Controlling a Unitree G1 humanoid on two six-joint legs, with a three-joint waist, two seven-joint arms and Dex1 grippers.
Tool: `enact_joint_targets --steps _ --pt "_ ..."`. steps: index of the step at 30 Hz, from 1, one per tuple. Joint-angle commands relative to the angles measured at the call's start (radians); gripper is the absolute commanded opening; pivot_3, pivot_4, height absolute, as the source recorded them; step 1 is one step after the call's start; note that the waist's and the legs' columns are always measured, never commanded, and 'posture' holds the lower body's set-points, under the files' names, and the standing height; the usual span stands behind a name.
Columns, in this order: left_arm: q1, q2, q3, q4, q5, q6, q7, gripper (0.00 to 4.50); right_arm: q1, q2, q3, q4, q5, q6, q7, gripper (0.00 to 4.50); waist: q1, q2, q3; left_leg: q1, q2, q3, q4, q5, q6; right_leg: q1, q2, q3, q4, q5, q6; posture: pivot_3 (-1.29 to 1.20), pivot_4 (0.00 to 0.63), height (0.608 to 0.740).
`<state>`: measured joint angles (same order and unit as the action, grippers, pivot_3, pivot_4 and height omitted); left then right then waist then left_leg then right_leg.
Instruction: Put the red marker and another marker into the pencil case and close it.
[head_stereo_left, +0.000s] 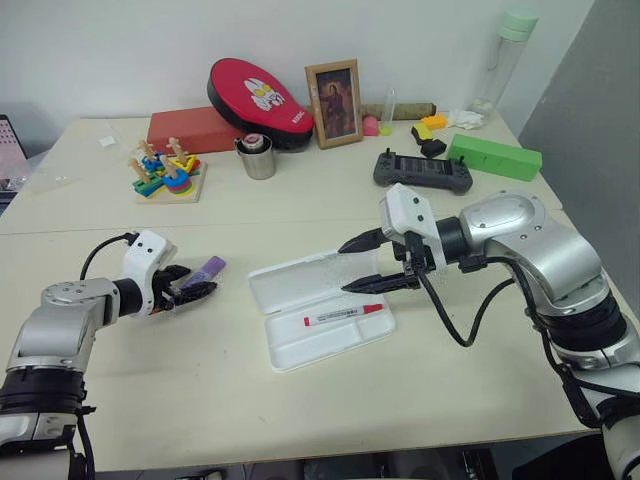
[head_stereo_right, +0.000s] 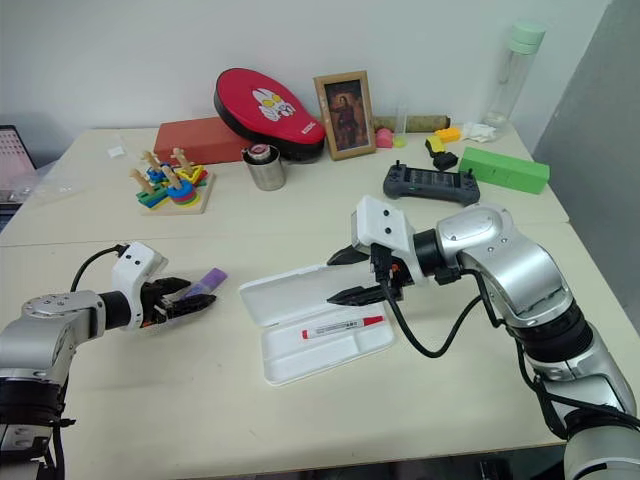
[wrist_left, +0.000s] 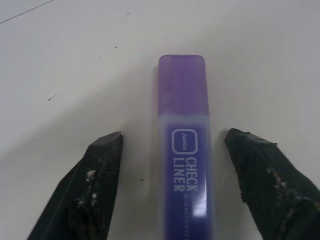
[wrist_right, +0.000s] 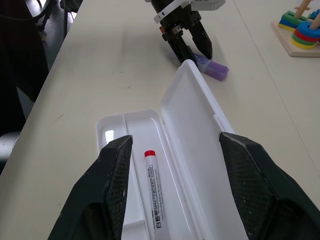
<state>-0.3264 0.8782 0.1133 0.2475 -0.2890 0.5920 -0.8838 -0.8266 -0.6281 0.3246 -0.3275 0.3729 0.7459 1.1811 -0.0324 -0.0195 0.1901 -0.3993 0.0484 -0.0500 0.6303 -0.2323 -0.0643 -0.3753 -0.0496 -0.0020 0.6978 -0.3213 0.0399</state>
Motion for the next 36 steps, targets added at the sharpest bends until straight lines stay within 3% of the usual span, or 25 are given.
enact_joint_targets --steps 1,9,17,28,32,36 --pt "0.011 0.003 -0.013 0.012 0.014 0.026 -0.007 2.49 -0.007 -0.019 0.013 -0.035 -0.021 -0.043 0.005 2.88 0.0 0.0 0.0 0.0 0.0 0.0 0.0 0.0 0.0 0.0 0.0 0.0 0.0 0.0 0.0 0.0 0.15 0.74" --pt "0.03 0.004 -0.01 -0.011 0.01 0.036 -0.025 1.2 -0.011 -0.02 0.029 -0.014 -0.034 -0.064 0.01 2.88 0.0 0.0 0.0 0.0 0.0 0.0 0.0 0.0 0.0 0.0 0.0 0.0 -0.001 0.0 0.0 0.0 0.15 0.74" --pt "0.072 0.034 0.0 -0.048 0.061 -0.031 0.004 1.19 0.005 -0.03 0.026 -0.019 -0.035 -0.075 0.013 2.88 0.0 0.0 0.0 0.0 0.0 0.001 0.0 0.0 0.0 0.0 0.0 0.001 -0.001 0.0 0.0 0.0 0.15 0.74" --pt "0.144 0.105 0.137 -0.331 -0.019 0.084 0.012 1.19 0.016 -0.057 0.008 -0.047 -0.017 -0.07 0.027 2.88 0.001 0.0 0.0 -0.001 0.0 0.0 0.0 0.0 0.0 -0.001 0.0 0.0 -0.001 0.0 0.0 0.0 0.15 0.74" --pt "0.183 0.212 0.286 -0.607 -0.118 0.218 -0.057 1.19 0.052 -0.111 -0.008 -0.072 -0.008 -0.068 0.051 2.88 0.002 -0.006 0.004 -0.002 0.0 0.0 0.0 0.0 0.0 -0.001 0.0 0.0 -0.001 0.0 0.0 0.0 0.15 0.74" --pt "0.276 0.265 0.388 -0.791 -0.213 0.275 -0.161 1.19 0.085 -0.169 -0.019 -0.084 -0.01 -0.083 0.076 2.88 0.003 -0.004 0.005 -0.002 0.0 0.001 -0.001 0.0 0.0 0.001 -0.002 0.0 -0.005 0.0 0.0 0.0 0.15 0.74"
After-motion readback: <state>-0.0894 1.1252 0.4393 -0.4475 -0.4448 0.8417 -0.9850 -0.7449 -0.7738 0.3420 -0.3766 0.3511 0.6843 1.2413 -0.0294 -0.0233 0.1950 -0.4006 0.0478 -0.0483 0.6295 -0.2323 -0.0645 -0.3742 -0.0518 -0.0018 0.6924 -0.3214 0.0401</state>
